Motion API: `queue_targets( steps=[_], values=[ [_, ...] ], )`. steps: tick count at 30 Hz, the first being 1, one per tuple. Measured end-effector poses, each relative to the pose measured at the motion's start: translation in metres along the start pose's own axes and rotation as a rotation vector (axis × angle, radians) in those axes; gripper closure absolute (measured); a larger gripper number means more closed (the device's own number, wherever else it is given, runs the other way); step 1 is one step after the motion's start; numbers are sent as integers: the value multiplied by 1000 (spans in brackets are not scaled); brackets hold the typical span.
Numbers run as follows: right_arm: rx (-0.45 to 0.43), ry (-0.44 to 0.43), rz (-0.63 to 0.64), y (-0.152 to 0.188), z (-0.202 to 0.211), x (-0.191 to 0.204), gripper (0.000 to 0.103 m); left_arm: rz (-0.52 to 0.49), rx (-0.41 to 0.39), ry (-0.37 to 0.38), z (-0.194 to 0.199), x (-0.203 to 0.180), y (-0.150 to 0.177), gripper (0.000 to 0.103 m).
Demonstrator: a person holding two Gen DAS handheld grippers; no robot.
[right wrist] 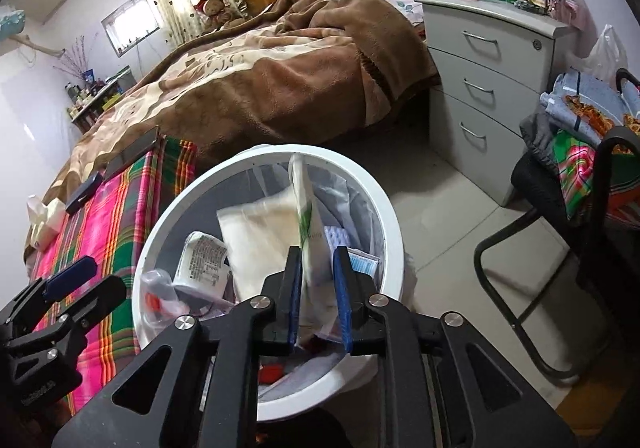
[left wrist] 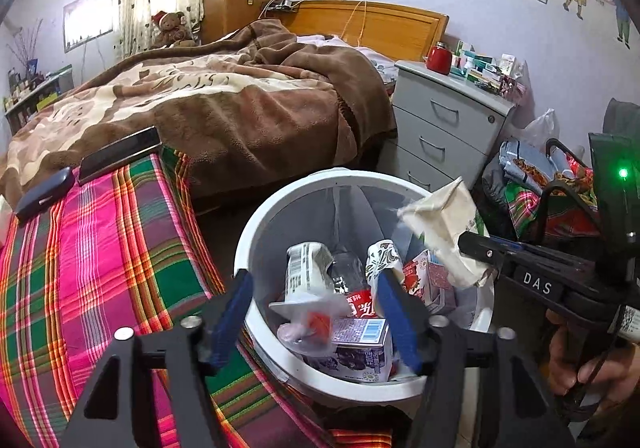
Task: Collect trash
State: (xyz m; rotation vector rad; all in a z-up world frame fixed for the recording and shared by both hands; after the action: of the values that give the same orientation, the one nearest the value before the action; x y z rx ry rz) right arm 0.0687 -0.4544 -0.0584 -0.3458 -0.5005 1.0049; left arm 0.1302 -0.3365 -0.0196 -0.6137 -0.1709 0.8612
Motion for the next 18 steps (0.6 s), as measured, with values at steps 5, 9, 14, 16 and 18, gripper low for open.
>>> queue_targets(
  steps=[5, 9, 14, 16, 18],
  values=[
    [-9, -8, -10, 2, 5, -1, 66, 11, -7, 3, 5, 4, 4, 37],
    [-22, -18, -4, 6, 11, 2, 66, 22, -14, -7, 12, 8, 9, 34],
    [-56, -16, 27, 14, 20, 12, 66, 35, -23, -9, 24, 12, 19, 33],
    [-70, -17, 46, 18, 25, 17, 66, 39, -31, -30, 30, 14, 26, 33],
    [-98, -2, 71, 26, 33, 23, 66, 40, -41, -62, 37, 15, 32, 33]
  ],
)
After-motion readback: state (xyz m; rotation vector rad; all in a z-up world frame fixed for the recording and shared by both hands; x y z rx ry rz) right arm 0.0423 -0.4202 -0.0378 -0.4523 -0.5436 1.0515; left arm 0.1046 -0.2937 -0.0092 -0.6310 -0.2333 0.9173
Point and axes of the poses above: each gripper's, at about its wrist camera, not at the fingertips, and z roughly against the way its jaws point, x to its left, y to its underside, the point moved 2 cm from there along -z, roughly the way its jaws point, and after that the axes turned 10 degrees about x, right-handed, at the moved point
